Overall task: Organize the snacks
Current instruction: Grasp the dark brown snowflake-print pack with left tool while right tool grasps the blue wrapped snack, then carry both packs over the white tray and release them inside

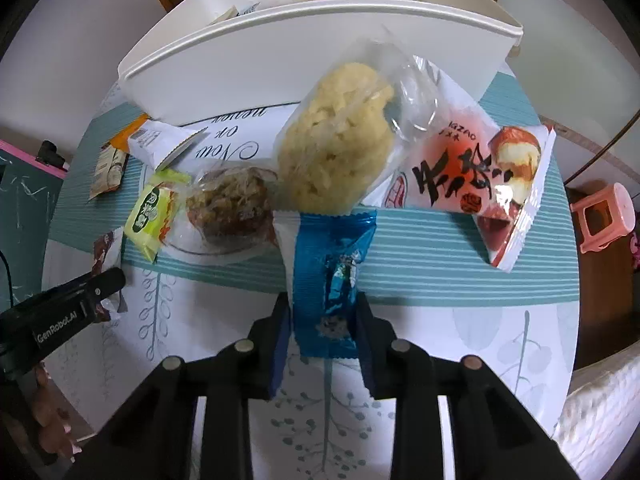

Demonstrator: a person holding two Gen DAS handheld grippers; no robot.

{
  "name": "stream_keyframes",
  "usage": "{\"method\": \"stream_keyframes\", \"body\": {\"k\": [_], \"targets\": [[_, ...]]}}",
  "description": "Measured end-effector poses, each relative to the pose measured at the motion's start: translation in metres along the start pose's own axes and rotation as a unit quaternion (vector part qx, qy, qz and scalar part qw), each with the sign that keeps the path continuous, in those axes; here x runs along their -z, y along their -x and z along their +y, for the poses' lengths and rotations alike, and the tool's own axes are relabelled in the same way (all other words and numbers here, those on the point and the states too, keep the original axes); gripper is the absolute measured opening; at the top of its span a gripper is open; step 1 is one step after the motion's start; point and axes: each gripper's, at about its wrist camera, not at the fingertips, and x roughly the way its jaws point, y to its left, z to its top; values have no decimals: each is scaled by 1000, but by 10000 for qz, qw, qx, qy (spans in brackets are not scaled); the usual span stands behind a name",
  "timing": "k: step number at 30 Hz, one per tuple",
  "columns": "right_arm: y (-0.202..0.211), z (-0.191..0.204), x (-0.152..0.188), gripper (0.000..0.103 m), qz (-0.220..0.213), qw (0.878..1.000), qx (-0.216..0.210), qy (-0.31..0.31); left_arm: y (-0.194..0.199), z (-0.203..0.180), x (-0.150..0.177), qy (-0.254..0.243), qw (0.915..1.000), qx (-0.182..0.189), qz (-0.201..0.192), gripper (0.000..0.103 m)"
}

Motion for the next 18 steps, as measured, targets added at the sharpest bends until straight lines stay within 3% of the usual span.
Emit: {"method": "stream_keyframes", "body": {"k": [9,18], "targets": [[12,3,19,27,56,9995,-299,115,42,-7,19,-290,9991,138,-267,32],[50,16,20,27,-249,9971,-701,180,98,-26,-1,-719,9938,414,-738,32]]}}
